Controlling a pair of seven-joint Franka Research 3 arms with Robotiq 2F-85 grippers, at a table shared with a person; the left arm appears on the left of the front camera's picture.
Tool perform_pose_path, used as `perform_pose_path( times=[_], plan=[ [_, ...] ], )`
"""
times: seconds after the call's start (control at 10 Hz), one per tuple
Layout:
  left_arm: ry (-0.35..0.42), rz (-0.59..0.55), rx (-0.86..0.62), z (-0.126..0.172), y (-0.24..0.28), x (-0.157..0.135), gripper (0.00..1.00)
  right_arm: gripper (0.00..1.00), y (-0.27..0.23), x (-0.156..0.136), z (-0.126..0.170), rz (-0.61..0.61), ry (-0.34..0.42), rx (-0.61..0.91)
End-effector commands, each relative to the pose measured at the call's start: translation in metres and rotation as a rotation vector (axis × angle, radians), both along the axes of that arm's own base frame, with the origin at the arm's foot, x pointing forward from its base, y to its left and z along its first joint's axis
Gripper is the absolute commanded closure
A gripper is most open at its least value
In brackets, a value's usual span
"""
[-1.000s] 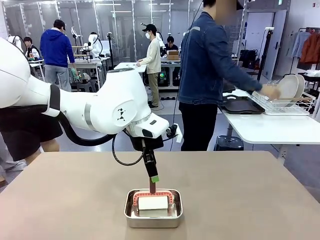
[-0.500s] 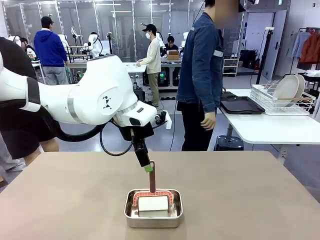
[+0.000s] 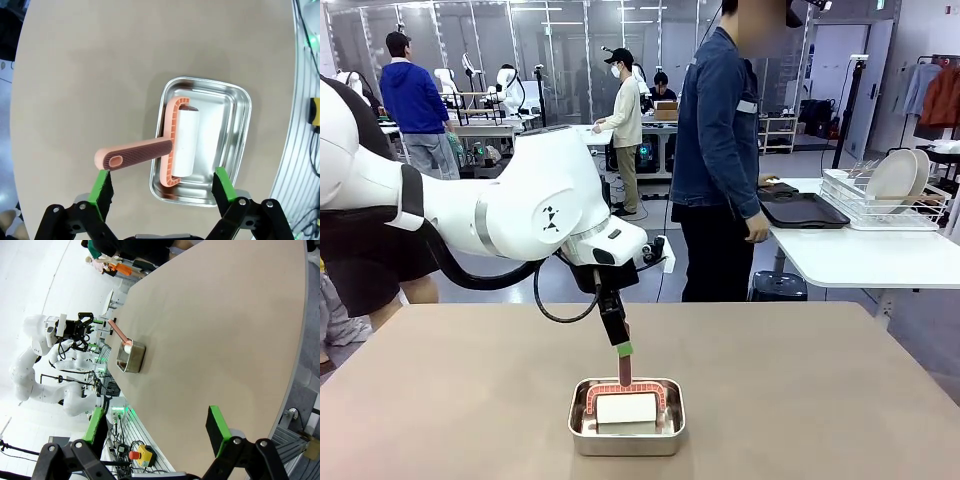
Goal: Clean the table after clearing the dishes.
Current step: Place the Lint Roller back on top of the Airtight Container.
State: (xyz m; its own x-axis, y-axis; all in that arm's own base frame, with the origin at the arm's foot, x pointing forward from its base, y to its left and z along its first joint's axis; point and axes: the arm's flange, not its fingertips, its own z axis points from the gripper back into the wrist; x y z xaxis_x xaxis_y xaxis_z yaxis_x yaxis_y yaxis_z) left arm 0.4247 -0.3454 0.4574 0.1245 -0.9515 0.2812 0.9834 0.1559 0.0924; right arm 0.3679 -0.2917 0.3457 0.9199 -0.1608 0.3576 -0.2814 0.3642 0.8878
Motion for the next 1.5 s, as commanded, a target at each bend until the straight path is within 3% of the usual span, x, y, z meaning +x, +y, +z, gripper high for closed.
perform_pose_path(
  times=[0.0,0.2,0.4,0.5,0.7,1.0,1.2,1.4],
  plan=[
    [-0.016,0.012,0.008,0.005,-0.002,0.0,0.0,0.0,0.002,0.0,0.003,-0.011,0.0,-0.001],
    [-0.002,0.0,-0.001,0.001,0.0,0.0,0.01,0.0,0.002,0.0,0.003,-0.011,0.0,-0.001],
    [0.138,0.111,-0.188,0.039,0.066,0.029,0.0,0.0,0.002,0.0,0.003,-0.011,0.0,-0.001],
    [0.258,0.177,-0.269,0.053,0.114,0.042,0.0,0.0,0.002,0.0,0.003,-0.011,0.0,-0.001],
    [0.431,0.341,-0.497,0.057,0.205,0.049,0.0,0.0,0.002,0.0,0.003,-0.011,0.0,-0.001],
    [0.569,0.569,-0.823,0.028,0.375,0.026,0.0,0.0,0.002,0.0,0.003,-0.011,0.0,-0.001],
    [0.609,0.637,-0.971,0.0,0.471,0.011,0.0,0.0,0.002,0.0,0.003,-0.011,0.0,-0.001],
    [0.638,0.74,-0.973,-0.028,0.561,-0.003,0.0,0.0,0.002,0.0,0.003,-0.011,0.0,-0.001]
  ],
)
